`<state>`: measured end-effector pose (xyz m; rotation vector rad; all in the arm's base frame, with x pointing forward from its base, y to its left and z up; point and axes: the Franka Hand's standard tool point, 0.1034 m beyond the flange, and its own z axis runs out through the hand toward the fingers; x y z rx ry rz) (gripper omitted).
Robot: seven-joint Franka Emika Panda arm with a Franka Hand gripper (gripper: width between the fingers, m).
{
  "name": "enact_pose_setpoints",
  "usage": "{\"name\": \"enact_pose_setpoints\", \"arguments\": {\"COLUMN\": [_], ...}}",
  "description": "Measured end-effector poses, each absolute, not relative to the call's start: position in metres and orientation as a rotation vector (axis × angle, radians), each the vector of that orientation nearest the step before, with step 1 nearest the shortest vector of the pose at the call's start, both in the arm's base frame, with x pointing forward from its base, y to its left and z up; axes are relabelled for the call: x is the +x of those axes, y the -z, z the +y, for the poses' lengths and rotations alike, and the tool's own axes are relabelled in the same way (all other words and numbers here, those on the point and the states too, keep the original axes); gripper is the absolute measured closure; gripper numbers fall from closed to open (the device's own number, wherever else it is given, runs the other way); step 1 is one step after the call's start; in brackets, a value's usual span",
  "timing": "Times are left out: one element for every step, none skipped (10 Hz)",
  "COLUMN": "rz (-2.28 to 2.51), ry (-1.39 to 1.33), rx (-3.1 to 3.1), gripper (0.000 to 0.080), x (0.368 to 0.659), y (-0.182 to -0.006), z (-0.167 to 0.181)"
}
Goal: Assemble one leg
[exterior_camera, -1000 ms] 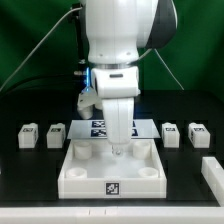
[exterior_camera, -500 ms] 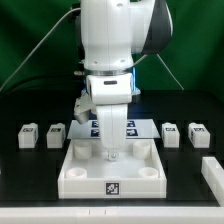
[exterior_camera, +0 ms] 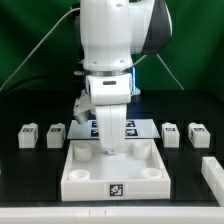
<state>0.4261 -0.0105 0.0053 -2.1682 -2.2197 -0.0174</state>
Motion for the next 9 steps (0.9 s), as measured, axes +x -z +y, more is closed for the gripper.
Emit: {"name": "enact_pose_setpoints", "arguments": {"rz": [-2.22,-2.22,-2.22,-2.22,-2.219,-2.219,-2.208,-2.196,-2.185], "ry": [0.017,0.017,0.017,0.017,0.017,0.017,0.021,0.039,0.054], "rx": [-2.168,-2.168,-2.168,-2.168,-2.169,-2.169,-2.182,-2.197,-2.199], "gripper": [0.0749,0.0749,0.0749,0.0749,0.0749,0.0749,0.0749,0.0749,0.0749], "x": [0.426,0.426,0.426,0.426,0.426,0.426,0.429,0.441,0.455], "y": [-0.005,-0.005,-0.005,-0.005,-0.005,-0.005,-0.006,-0.006,-0.006], "z": [-0.011,-0.011,-0.011,-0.011,-0.011,-0.011,-0.008,0.001,0.014]}}
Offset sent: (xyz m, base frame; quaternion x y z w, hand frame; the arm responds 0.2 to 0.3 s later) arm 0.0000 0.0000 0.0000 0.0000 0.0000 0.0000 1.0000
